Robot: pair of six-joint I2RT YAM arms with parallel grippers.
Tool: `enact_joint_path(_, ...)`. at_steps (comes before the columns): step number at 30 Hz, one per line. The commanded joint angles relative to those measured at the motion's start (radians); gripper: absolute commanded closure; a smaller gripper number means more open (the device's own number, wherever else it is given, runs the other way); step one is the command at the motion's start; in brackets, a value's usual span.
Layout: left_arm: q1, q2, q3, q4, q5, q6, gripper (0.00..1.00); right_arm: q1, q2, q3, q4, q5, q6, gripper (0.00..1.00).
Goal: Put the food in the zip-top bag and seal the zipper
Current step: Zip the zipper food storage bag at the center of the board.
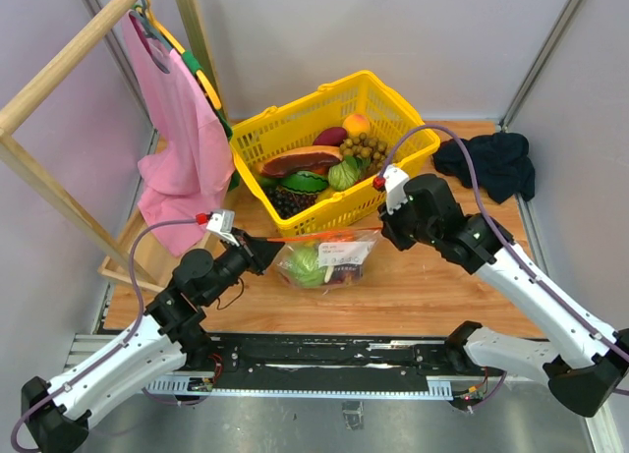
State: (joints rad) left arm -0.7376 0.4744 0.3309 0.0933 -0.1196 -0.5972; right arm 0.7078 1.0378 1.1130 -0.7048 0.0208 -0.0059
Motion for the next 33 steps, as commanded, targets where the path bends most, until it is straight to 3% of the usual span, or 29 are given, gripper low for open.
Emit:
enact_joint_path(1,0.017,0.022,-0.007,0.060,-0.063,0.023,1.00,-0.082,-0.035,0.000,-0.095,0.128,0.025,0.99)
enact_joint_path(6,0.017,0.076,0.018,0.082,-0.009,0.042,0.96,-0.142,-0.048,0.013,-0.093,0.179,0.057,0.99)
enact_joint_path(12,0.017,0.071,0.042,0.067,-0.010,0.068,0.67,-0.268,-0.060,0.035,-0.070,0.243,0.135,0.99)
enact_joint_path(19,0.017,0.017,0.120,-0.045,-0.068,0.112,0.45,-0.347,-0.113,0.027,-0.045,0.414,0.244,0.99)
enact_joint_path(23,0.017,-0.027,0.168,-0.103,-0.099,0.141,0.32,-0.347,-0.212,-0.014,-0.009,0.413,0.227,0.98)
enact_joint_path(29,0.017,-0.082,0.256,-0.207,-0.193,0.233,0.18,-0.346,-0.354,-0.145,0.027,0.367,0.222,0.89)
enact_joint_path(33,0.017,-0.121,0.282,-0.240,-0.226,0.276,0.14,-0.347,-0.400,-0.229,-0.017,0.307,0.287,0.88)
